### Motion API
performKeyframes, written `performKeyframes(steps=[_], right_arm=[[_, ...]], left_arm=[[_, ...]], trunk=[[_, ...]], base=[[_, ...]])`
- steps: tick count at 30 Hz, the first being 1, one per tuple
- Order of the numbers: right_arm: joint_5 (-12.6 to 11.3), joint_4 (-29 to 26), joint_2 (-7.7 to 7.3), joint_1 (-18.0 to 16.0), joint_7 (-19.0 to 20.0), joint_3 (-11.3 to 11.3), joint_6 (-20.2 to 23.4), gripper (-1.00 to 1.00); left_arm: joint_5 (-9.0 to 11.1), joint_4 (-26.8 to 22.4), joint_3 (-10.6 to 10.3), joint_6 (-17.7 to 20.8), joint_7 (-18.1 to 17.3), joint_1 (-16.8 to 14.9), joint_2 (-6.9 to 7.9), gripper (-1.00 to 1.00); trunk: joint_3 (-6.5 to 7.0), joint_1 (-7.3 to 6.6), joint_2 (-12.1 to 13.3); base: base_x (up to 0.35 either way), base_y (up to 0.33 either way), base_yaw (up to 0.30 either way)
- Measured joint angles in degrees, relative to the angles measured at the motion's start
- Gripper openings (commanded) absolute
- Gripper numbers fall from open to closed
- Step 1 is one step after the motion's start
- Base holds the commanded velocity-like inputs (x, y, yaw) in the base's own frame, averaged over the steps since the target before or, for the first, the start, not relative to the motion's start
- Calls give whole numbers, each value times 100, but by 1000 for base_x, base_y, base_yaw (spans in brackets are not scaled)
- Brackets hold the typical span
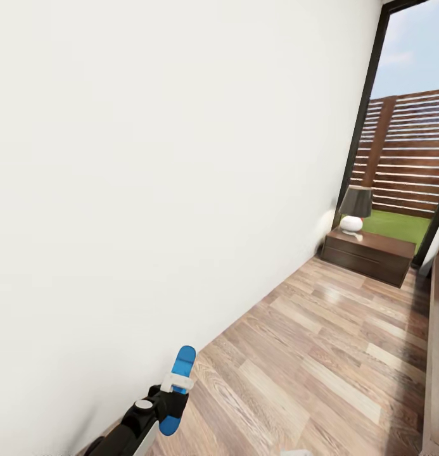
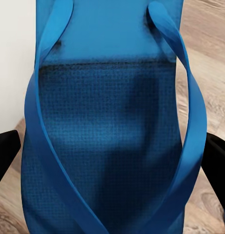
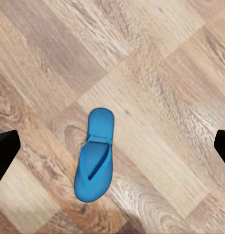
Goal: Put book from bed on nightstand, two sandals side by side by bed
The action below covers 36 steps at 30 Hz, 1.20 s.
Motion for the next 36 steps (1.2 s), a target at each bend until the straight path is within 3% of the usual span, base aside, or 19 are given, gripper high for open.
performKeyframes(steps=[13,36], right_arm=[[-2,-2,102,0,-1,4,6,100],[-1,-5,108,0,7,-2,-7,100]], left_arm=[[-2,31,2,20,0,2,41,-100],[5,31,27,228,0,2,53,-100]], trunk=[[-233,286,-521],[-646,791,-1444]], base=[[0,0,0],[0,0,0]])
